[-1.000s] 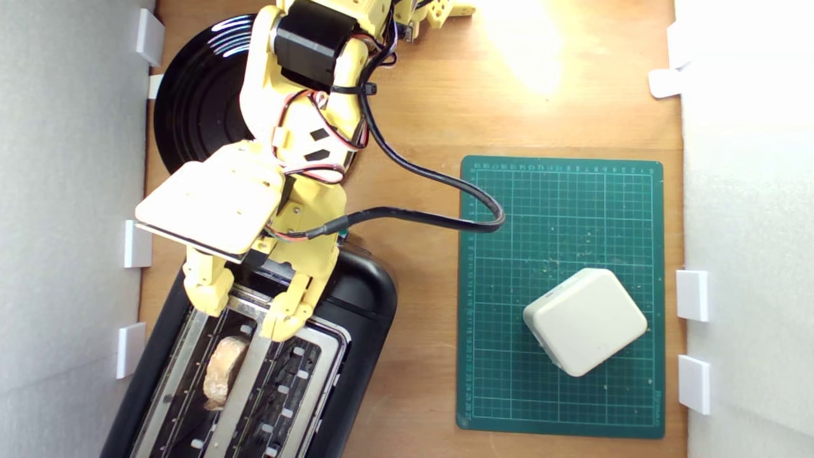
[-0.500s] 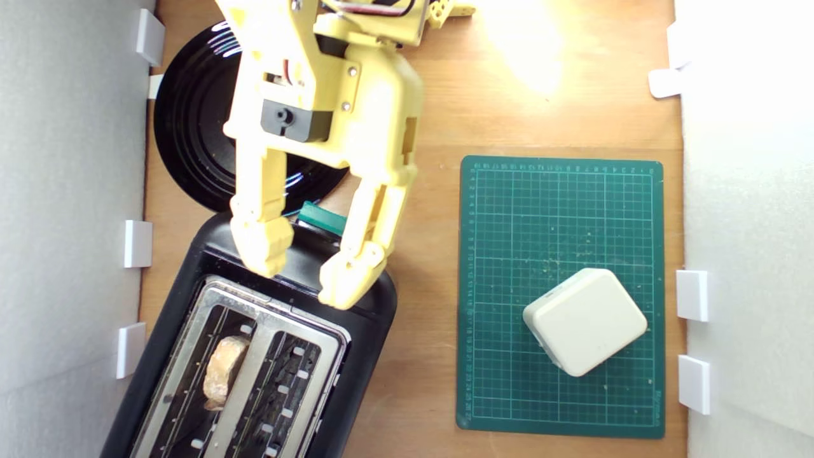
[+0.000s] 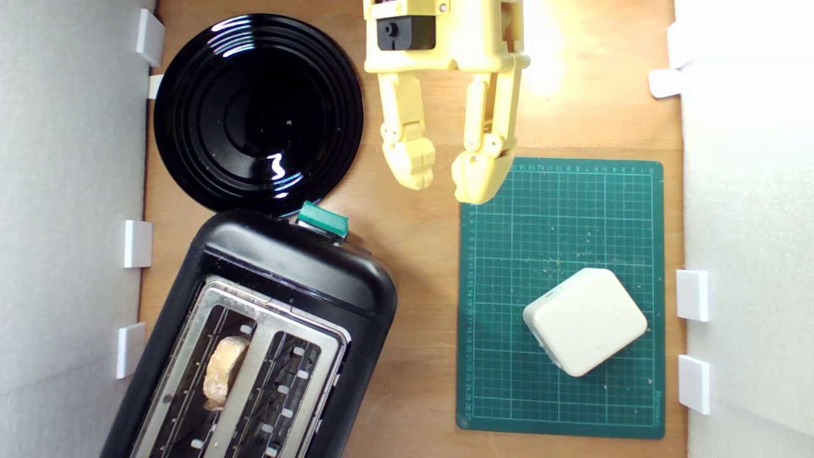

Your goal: Pick bread and place in toaster

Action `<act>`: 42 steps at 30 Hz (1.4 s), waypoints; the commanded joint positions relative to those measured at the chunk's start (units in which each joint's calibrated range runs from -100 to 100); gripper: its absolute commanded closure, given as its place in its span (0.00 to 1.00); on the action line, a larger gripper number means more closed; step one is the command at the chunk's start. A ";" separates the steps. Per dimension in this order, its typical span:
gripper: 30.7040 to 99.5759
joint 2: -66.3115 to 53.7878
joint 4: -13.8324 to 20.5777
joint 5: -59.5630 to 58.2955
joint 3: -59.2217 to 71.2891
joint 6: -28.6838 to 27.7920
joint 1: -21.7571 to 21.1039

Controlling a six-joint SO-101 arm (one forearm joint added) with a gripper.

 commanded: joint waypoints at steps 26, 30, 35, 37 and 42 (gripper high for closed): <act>0.82 -51.58 -7.64 -0.86 70.54 1.16 -1.31; 0.88 -51.42 -7.19 -0.86 72.26 0.80 -0.67; 0.95 -51.42 -6.64 -0.86 73.99 0.64 -0.59; 0.97 -51.42 -6.55 -0.86 75.08 0.64 -0.59; 0.97 -51.42 -4.38 -0.86 78.53 0.59 -0.51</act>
